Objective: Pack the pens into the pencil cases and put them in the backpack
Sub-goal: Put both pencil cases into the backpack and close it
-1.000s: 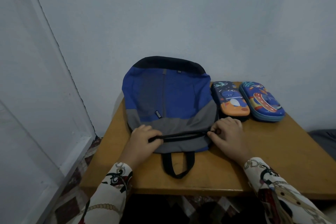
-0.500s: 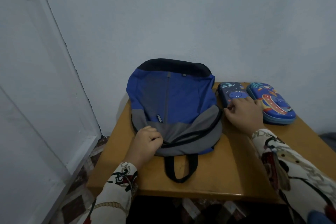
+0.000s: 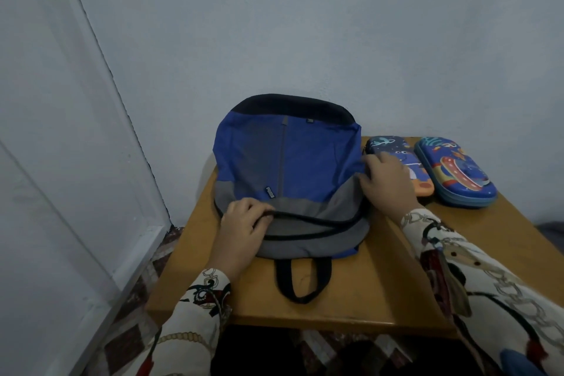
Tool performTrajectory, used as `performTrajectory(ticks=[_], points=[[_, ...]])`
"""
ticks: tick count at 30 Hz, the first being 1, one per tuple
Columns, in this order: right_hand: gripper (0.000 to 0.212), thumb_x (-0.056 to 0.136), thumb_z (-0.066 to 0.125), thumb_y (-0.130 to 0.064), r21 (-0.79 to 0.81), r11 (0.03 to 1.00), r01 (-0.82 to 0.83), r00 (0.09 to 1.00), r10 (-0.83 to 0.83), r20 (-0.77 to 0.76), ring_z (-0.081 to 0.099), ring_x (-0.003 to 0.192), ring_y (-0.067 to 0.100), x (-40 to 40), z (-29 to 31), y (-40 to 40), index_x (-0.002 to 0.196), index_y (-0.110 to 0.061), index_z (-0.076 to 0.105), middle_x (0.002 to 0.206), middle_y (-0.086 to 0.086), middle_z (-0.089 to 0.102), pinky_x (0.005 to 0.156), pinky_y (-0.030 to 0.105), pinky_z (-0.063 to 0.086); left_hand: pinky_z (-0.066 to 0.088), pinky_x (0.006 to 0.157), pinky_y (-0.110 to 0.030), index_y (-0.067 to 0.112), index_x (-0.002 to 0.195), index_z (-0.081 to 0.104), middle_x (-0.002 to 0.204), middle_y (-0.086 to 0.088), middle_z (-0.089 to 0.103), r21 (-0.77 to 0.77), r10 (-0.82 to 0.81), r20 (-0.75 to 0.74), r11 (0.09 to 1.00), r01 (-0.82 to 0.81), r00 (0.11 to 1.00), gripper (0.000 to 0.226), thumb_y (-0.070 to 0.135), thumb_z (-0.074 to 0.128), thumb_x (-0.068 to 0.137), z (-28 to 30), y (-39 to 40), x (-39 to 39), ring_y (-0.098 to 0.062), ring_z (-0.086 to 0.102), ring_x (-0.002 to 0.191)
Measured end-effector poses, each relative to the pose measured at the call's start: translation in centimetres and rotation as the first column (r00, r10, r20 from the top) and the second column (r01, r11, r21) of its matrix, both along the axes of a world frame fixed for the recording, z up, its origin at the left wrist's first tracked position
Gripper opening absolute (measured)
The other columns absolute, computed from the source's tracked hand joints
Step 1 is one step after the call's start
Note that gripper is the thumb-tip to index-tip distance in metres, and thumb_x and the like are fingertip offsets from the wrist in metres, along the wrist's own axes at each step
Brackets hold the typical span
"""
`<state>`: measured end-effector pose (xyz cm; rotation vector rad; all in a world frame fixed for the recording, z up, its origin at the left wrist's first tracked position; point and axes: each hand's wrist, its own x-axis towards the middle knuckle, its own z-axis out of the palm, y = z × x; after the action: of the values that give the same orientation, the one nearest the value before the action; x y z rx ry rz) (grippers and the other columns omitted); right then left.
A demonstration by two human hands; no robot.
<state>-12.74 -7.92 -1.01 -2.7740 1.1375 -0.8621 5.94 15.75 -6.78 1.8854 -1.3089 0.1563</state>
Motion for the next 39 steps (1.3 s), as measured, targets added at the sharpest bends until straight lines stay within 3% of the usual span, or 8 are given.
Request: performTrajectory(ticks=[8,16,19,22,27,31,34,39], points=[[0.029,0.095,0.050,-0.029,-0.276,0.729,-0.626,0.770,0.634,-0.071,0.059,0.095,0.018,-0.4,-0.5,8.5,0.110,-0.010,0.067,0.105,0.006,0.065,0.083,0.029,0.048,0.045,0.067,-0.037,0.018,0.099,0.063,0.083,0.002,0.063,0.107,0.092,0.074,0.989,-0.099,0.993,0.025,0.033,0.042,0.100,1.4,-0.7,-0.6,-0.016,0.055,0.079],[0.073,0.083,0.061,-0.066,0.327,0.797,-0.507,0.721,0.600,-0.346,0.045,0.130,0.012,0.7,-0.2,6.8,0.144,-0.028,0.047,0.140,-0.007,0.053,0.113,0.039,0.027,0.050,0.084,-0.044,0.019,0.106,0.048,0.102,-0.006,0.064,0.357,0.073,-0.174,0.934,-0.007,0.982,0.009,0.016,0.046,0.098,3.7,-2.4,-2.5,-0.024,0.061,0.094],[0.048,0.090,0.061,-0.052,0.424,0.787,-0.448,0.721,0.598,-0.350,0.045,0.130,0.007,0.4,0.3,6.3,0.133,-0.030,0.058,0.137,-0.011,0.056,0.118,0.043,0.010,0.050,0.076,-0.043,0.022,0.103,0.036,0.095,-0.005,0.056,0.304,0.052,-0.169,0.953,0.002,0.984,0.018,0.011,0.049,0.095,4.3,-2.3,-2.8,-0.025,0.058,0.085],[0.021,0.101,0.050,-0.034,0.383,0.826,-0.414,0.800,0.531,-0.280,0.058,0.114,0.015,0.5,0.9,6.2,0.111,-0.023,0.065,0.115,-0.003,0.068,0.119,0.042,0.015,0.045,0.078,-0.033,0.021,0.098,0.048,0.098,0.002,0.049,0.099,-0.043,0.098,0.995,0.033,0.994,0.011,0.029,0.055,0.094,4.9,-1.7,-3.2,-0.017,0.049,0.089],[0.029,0.105,0.041,-0.032,0.242,0.917,-0.318,0.902,0.371,-0.222,0.057,0.107,0.028,0.8,2.3,6.5,0.112,-0.014,0.063,0.111,0.006,0.069,0.090,0.027,0.025,0.041,0.089,-0.034,0.026,0.115,0.059,0.106,0.007,0.059,0.269,-0.203,0.510,0.961,0.070,0.836,0.051,0.064,0.041,0.085,4.8,-0.8,-3.7,-0.015,0.051,0.102],[0.024,0.099,0.050,-0.032,-0.116,0.935,-0.336,0.940,0.323,-0.112,0.061,0.098,0.028,1.1,2.3,6.8,0.106,-0.013,0.064,0.100,0.006,0.069,0.094,0.036,0.036,0.050,0.075,-0.036,0.023,0.116,0.060,0.094,0.000,0.068,0.185,-0.130,0.184,0.978,0.095,0.974,0.022,0.031,0.051,0.098,4.7,-1.3,-3.0,-0.018,0.063,0.088],[0.026,0.095,0.053,-0.032,-0.455,0.739,-0.496,0.850,0.521,-0.080,0.060,0.093,0.025,1.0,1.8,7.8,0.103,-0.011,0.067,0.098,0.006,0.066,0.084,0.038,0.047,0.047,0.078,-0.033,0.016,0.110,0.065,0.095,-0.002,0.070,0.155,-0.037,-0.068,0.987,0.047,0.997,0.018,0.023,0.054,0.098,5.1,-2.1,-1.8,-0.018,0.063,0.090],[0.071,0.082,0.072,-0.039,-0.250,0.795,-0.552,0.816,0.456,-0.354,0.048,0.132,0.026,1.3,-0.3,8.4,0.144,-0.016,0.046,0.140,0.006,0.054,0.114,0.044,0.032,0.041,0.071,-0.028,0.017,0.103,0.047,0.091,0.001,0.057,0.184,0.027,-0.302,0.982,0.030,0.953,0.014,0.019,0.058,0.095,5.9,-3.1,-0.5,-0.019,0.058,0.085]])
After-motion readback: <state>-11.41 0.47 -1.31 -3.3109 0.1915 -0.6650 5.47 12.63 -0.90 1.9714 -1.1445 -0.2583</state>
